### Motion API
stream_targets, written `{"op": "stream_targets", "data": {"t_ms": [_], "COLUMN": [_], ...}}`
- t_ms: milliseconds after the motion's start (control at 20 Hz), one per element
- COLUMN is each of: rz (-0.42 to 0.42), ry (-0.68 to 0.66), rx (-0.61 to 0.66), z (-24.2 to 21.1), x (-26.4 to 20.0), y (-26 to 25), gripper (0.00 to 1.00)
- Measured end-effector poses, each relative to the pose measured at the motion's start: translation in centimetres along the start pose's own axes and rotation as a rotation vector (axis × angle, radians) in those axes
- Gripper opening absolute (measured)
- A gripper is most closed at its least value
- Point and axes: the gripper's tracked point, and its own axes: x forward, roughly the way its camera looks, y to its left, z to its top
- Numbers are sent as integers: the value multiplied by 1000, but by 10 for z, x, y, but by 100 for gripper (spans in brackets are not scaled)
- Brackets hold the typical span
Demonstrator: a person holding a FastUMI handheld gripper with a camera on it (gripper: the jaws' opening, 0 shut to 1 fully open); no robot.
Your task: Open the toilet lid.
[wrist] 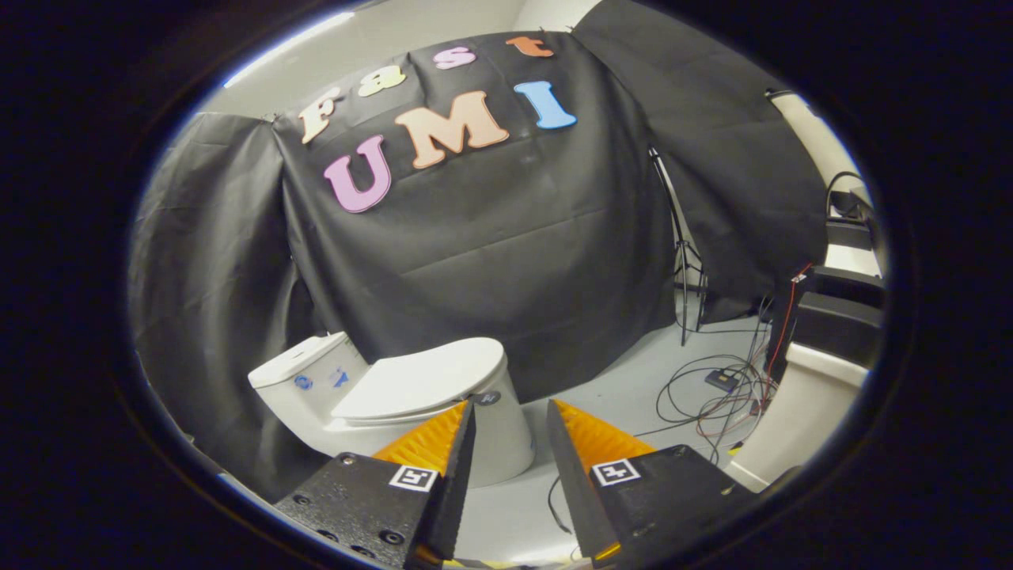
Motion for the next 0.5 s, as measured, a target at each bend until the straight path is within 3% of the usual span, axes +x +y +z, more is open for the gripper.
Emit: {"op": "stream_targets", "data": {"t_ms": [500], "rz": [0], "ry": [10], "rx": [1], "z": [0], "x": [1], "y": [-1], "gripper": [57]}}
